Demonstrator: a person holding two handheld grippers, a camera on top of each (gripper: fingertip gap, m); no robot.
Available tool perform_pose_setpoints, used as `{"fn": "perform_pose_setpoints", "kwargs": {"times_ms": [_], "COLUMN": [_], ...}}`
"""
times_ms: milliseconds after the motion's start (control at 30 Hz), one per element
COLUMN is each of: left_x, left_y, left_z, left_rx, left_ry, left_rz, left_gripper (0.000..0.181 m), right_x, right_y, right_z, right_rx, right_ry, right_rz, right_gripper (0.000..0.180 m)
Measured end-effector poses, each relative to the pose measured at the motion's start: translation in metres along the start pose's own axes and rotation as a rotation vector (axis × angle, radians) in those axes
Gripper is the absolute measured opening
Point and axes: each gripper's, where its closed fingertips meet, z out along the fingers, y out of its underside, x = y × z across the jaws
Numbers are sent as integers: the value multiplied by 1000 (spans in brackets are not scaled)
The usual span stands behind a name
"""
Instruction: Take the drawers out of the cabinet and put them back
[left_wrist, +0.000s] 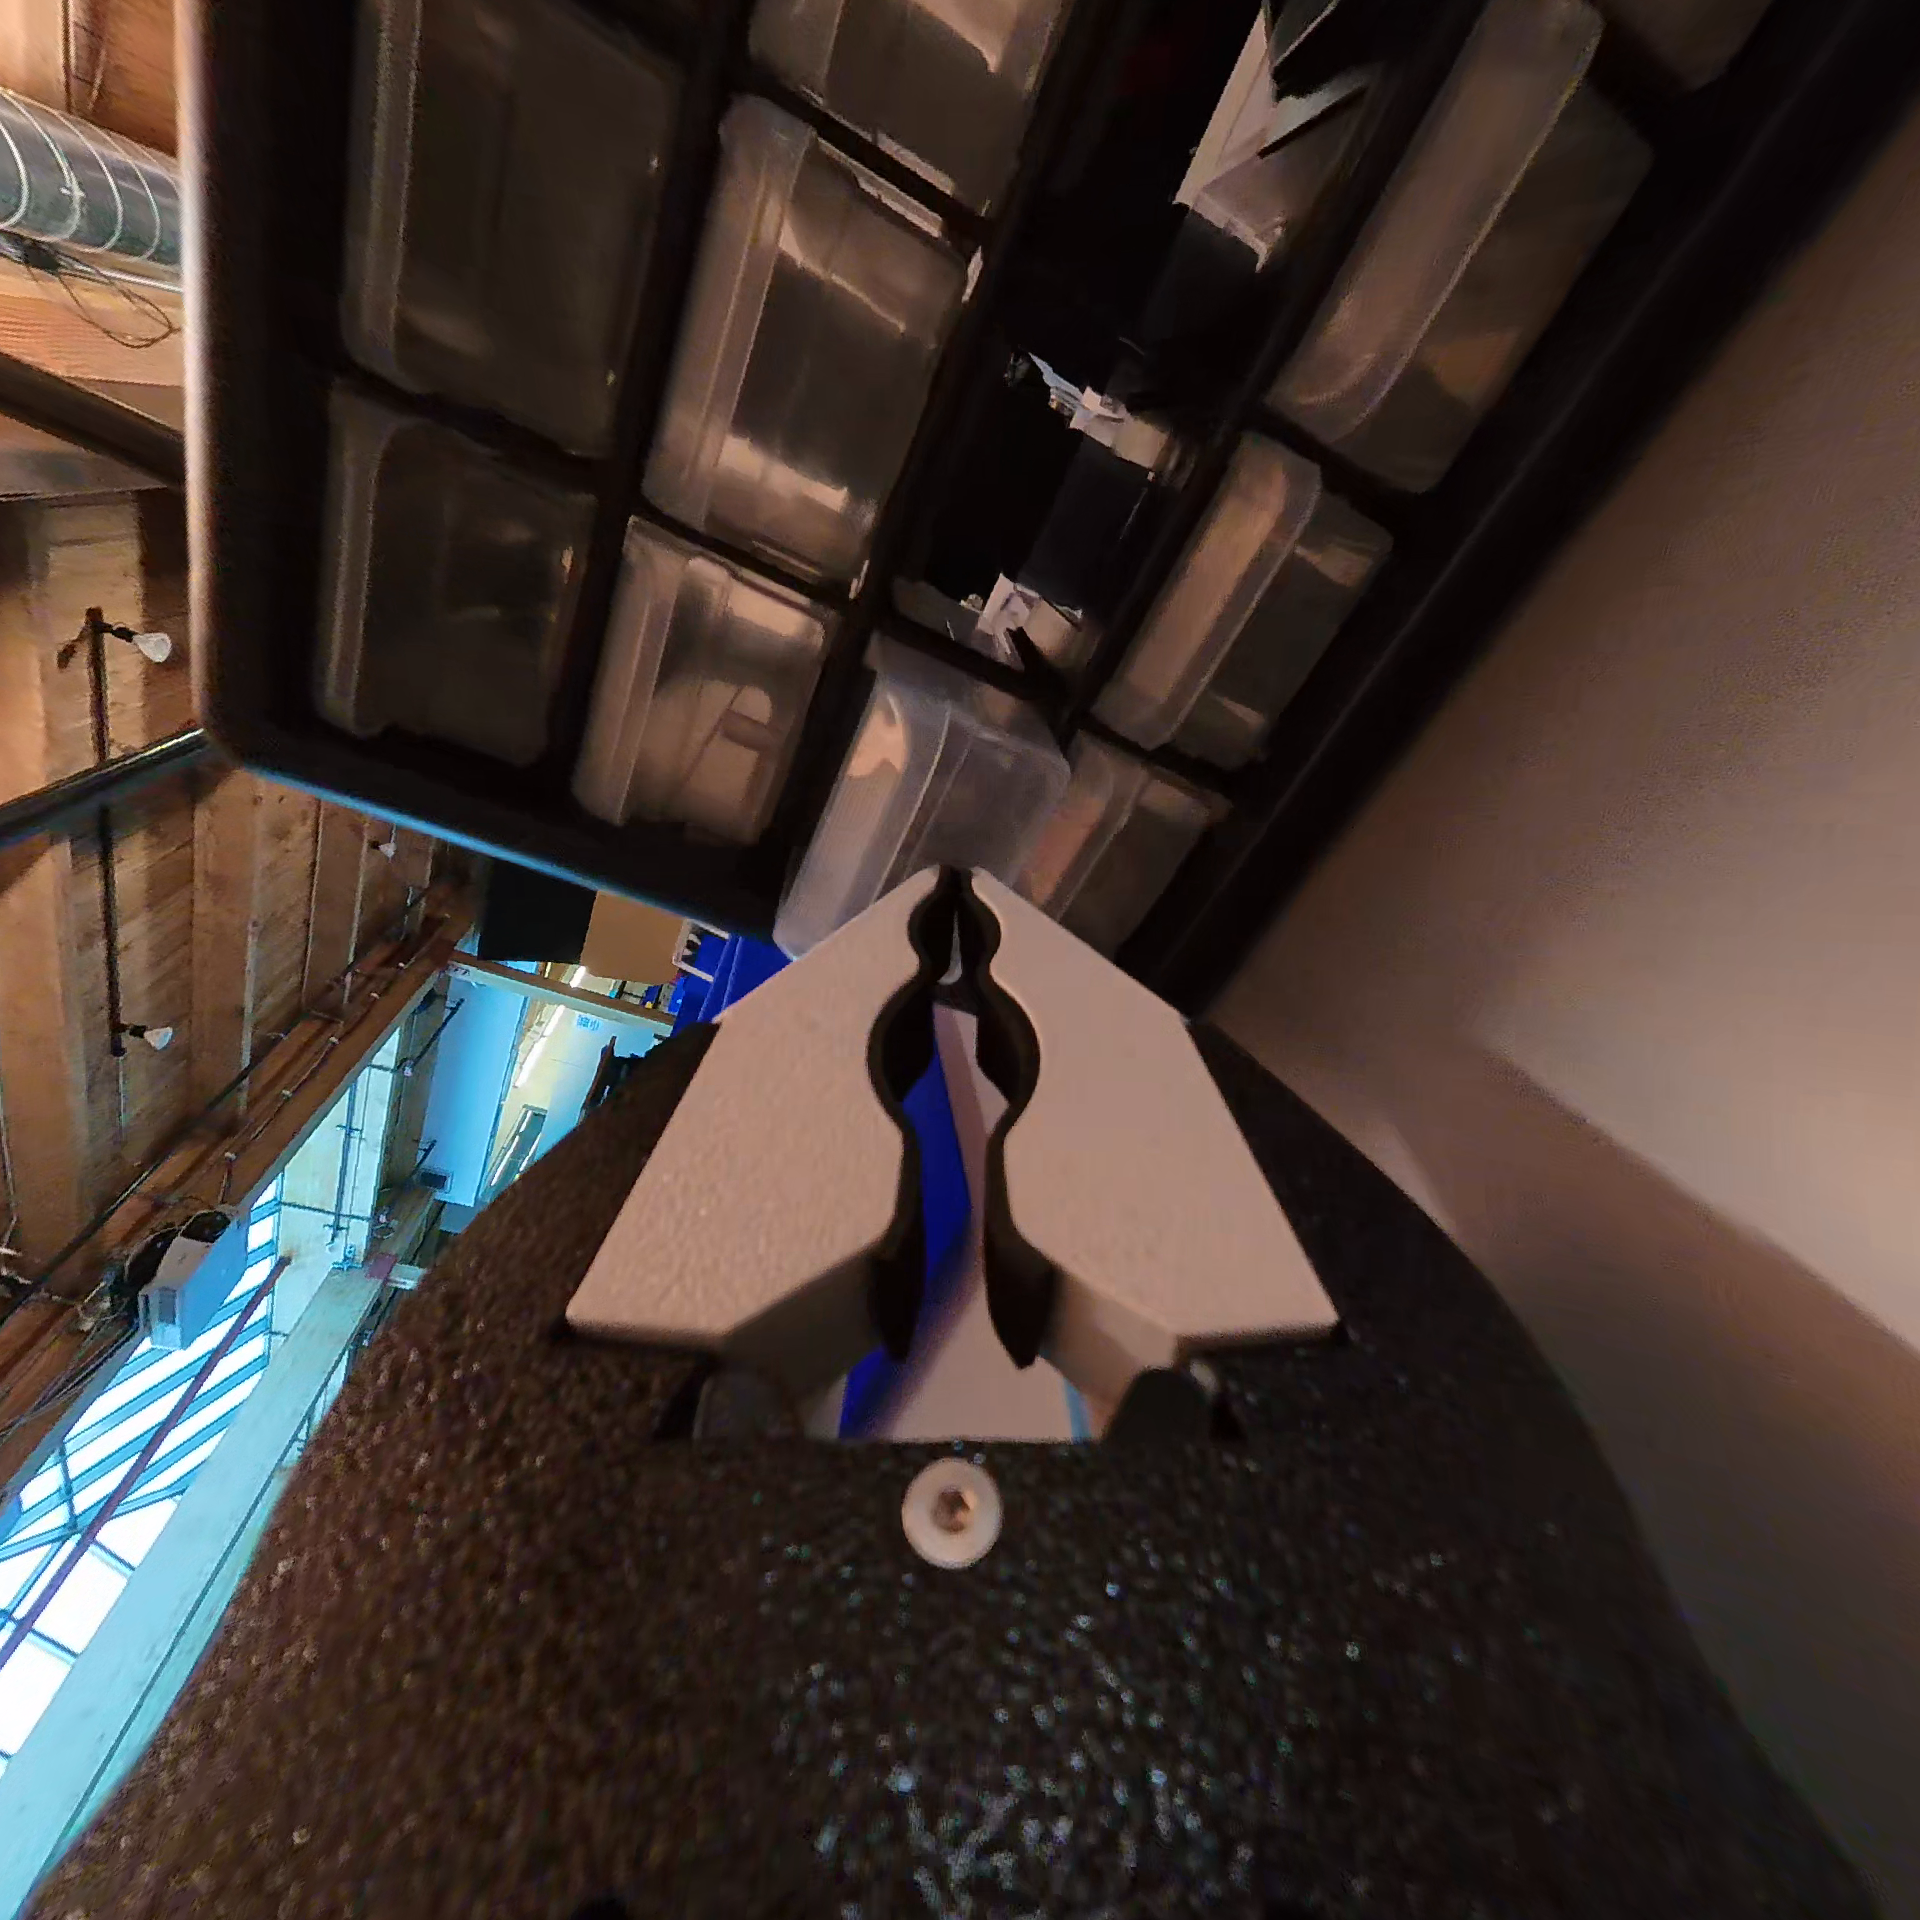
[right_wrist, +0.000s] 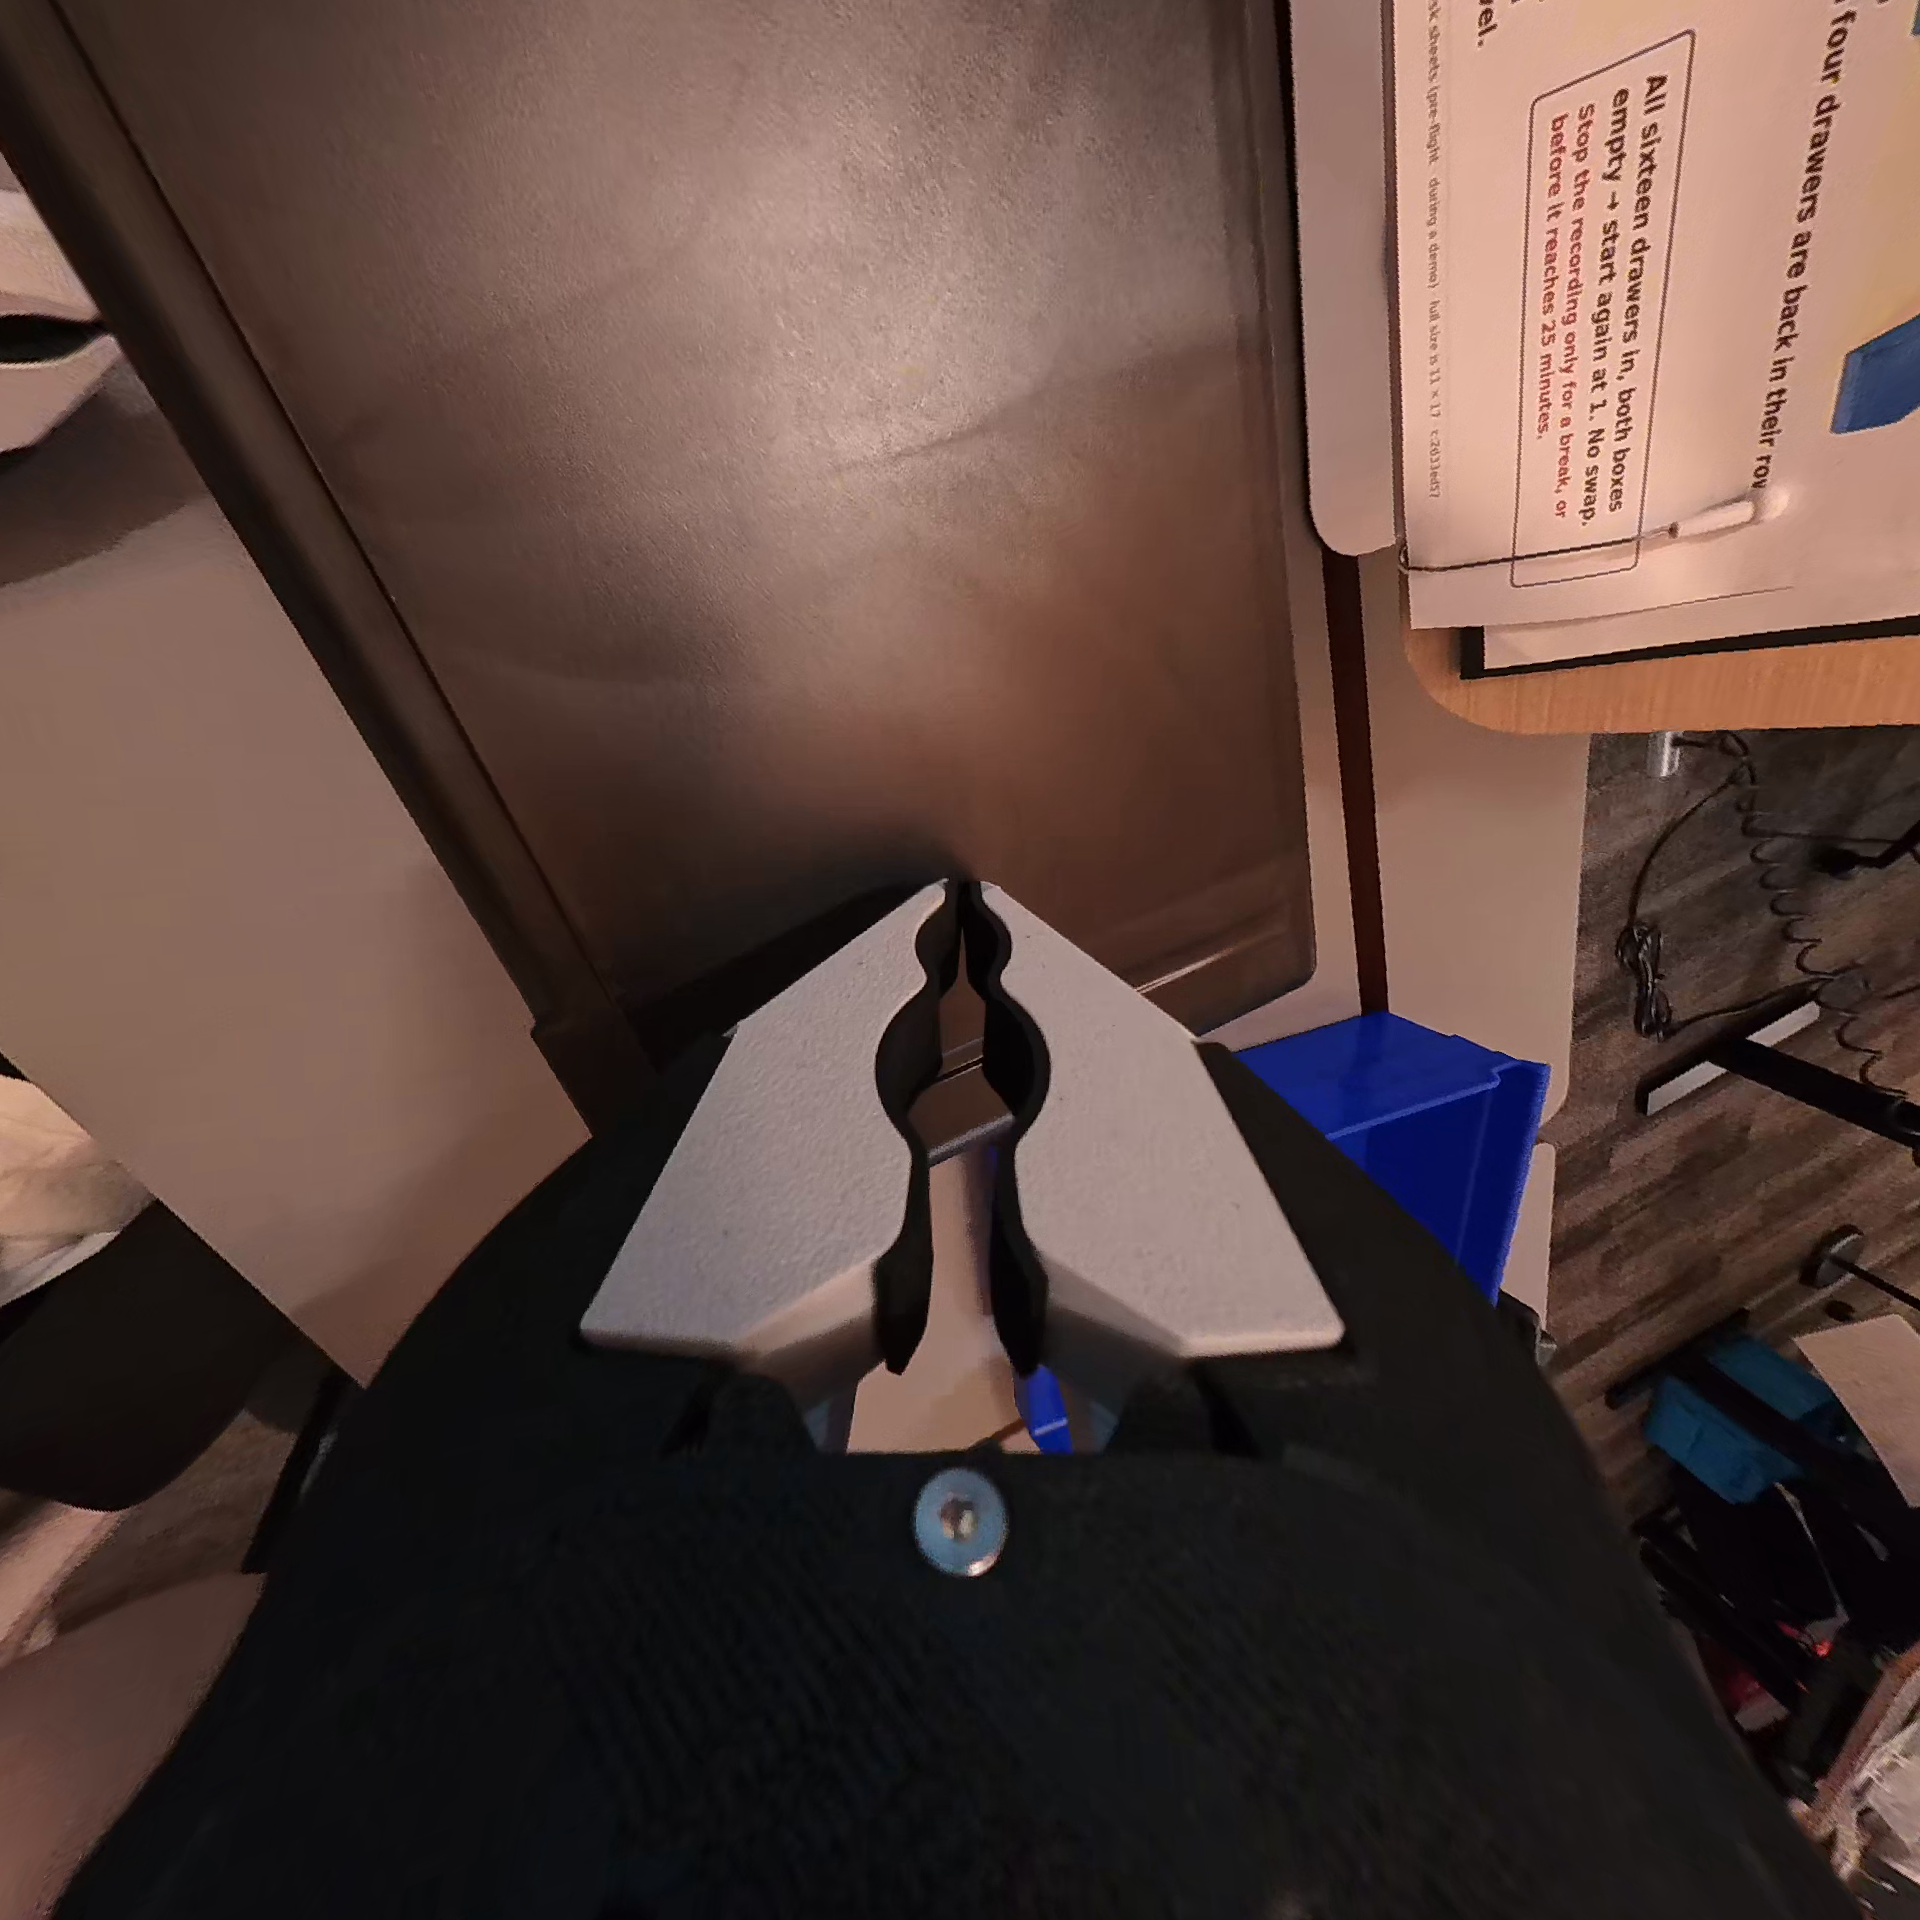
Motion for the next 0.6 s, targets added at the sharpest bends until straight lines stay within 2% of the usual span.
{"fn": "perform_pose_setpoints", "kwargs": {"times_ms": [33,333,600], "left_x": [-1,-1,-2], "left_y": [-2,-4,-5], "left_z": [5,33,19], "left_rx": [2,9,53], "left_ry": [2,37,59], "left_rz": [2,-25,-66], "left_gripper": [0,0,0], "right_x": [0,0,0], "right_y": [0,0,0], "right_z": [0,0,0], "right_rx": [-4,9,-17], "right_ry": [4,-17,-32], "right_rz": [-3,16,14], "right_gripper": [0,0,0]}}
